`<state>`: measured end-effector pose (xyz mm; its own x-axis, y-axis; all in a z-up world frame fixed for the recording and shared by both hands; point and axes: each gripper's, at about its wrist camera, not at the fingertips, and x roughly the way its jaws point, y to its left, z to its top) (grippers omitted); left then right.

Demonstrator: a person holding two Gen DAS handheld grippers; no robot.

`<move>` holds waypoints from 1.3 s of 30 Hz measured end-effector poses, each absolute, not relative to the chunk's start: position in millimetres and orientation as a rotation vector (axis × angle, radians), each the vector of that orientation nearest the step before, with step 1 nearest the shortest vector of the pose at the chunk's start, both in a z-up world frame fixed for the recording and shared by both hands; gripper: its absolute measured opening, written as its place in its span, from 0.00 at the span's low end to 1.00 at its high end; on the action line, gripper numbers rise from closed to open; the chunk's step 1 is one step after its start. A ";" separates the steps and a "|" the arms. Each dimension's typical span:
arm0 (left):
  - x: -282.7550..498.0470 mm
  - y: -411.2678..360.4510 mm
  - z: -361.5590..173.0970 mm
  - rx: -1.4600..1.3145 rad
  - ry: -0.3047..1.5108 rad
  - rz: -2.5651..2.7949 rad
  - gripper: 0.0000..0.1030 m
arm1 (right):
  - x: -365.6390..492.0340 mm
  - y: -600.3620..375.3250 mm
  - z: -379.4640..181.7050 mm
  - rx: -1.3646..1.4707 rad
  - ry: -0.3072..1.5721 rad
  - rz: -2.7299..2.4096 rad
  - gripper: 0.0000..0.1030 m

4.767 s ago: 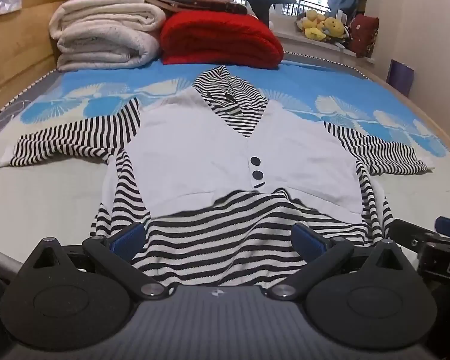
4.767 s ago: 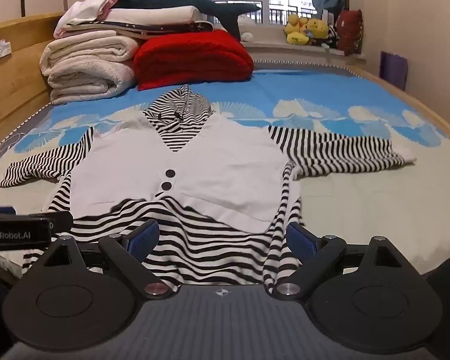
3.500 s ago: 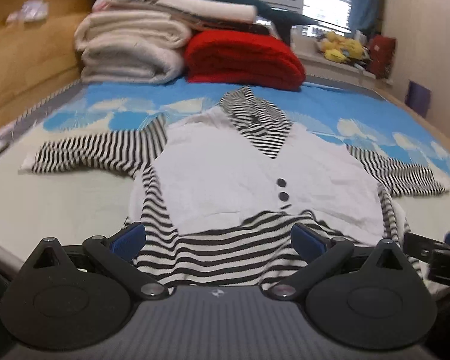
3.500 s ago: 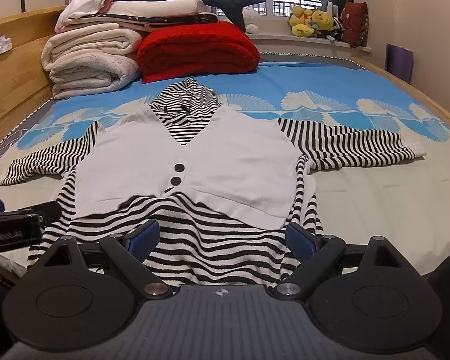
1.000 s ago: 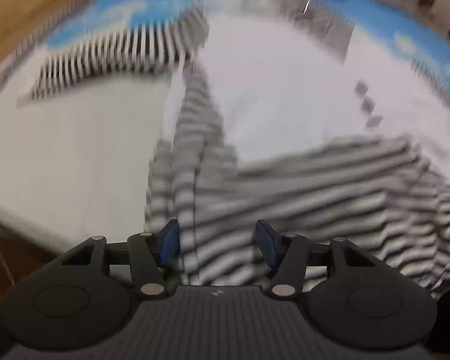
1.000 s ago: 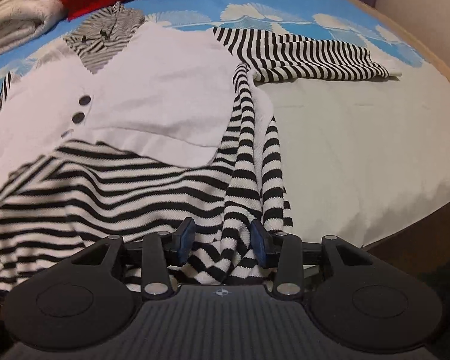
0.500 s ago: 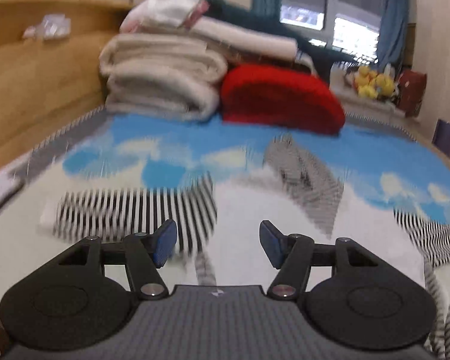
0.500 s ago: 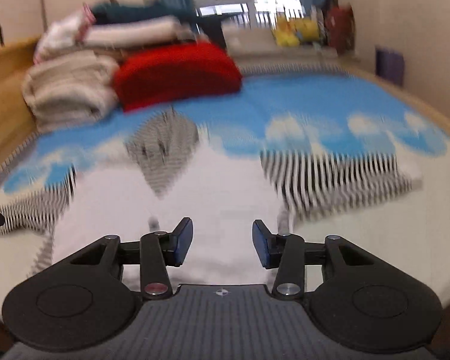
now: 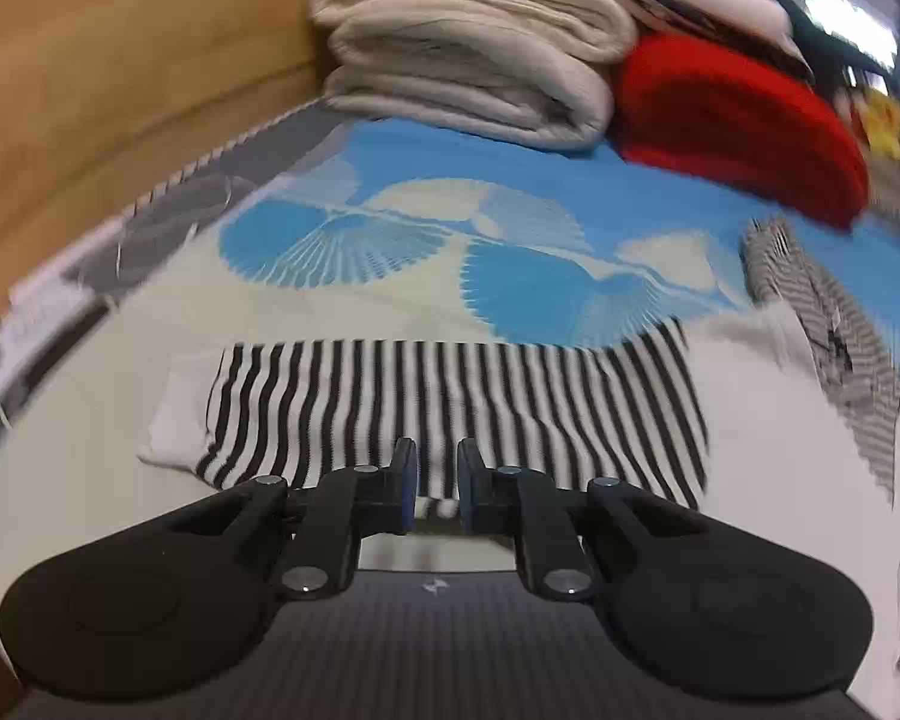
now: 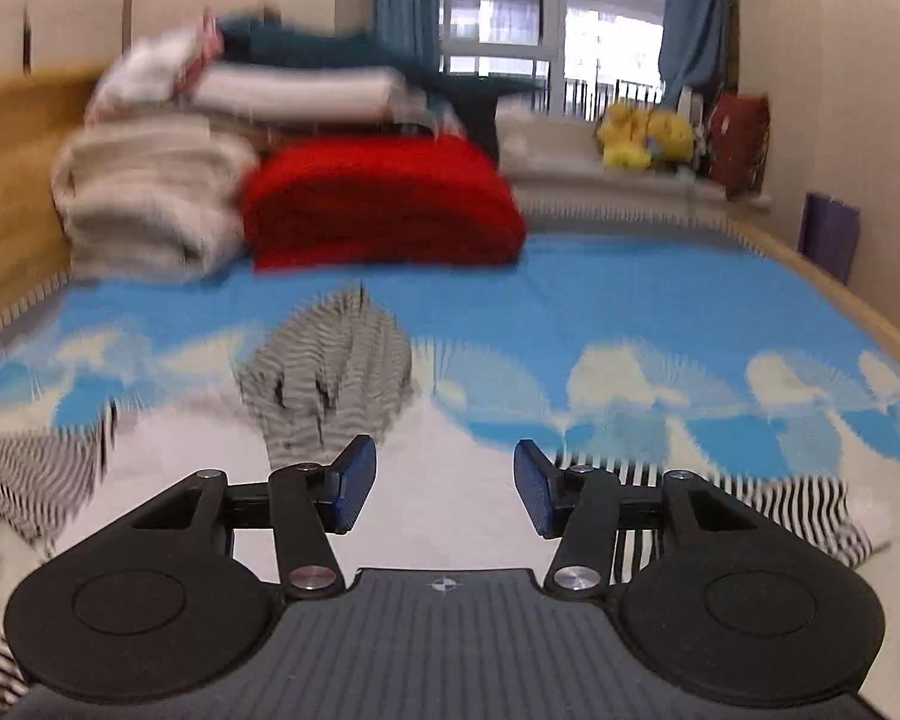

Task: Fold small clothes
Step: 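Move the left tool to the white cuff of a striped sleeve, then close the left tool on the striped sleeve cuff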

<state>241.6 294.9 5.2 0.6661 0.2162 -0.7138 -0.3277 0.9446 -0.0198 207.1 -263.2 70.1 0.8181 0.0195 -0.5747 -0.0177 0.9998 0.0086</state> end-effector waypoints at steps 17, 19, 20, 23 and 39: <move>242.1 428.5 -72.8 -0.674 0.874 0.524 0.44 | 241.7 -223.6 54.2 0.042 0.662 0.150 0.29; 244.3 426.1 -70.3 -0.654 0.865 0.563 0.11 | 241.9 -222.4 51.5 0.038 0.676 0.155 0.29; 245.9 424.1 -69.5 -0.647 0.868 0.581 0.07 | 241.8 -221.8 50.8 0.034 0.682 0.157 0.29; 250.6 414.2 -57.6 -0.595 0.823 0.624 0.04 | 239.8 -221.5 51.0 0.027 0.686 0.164 0.29; 286.6 118.4 83.9 -0.490 0.677 -0.350 0.08 | 240.1 -224.7 45.5 0.044 0.738 0.140 0.12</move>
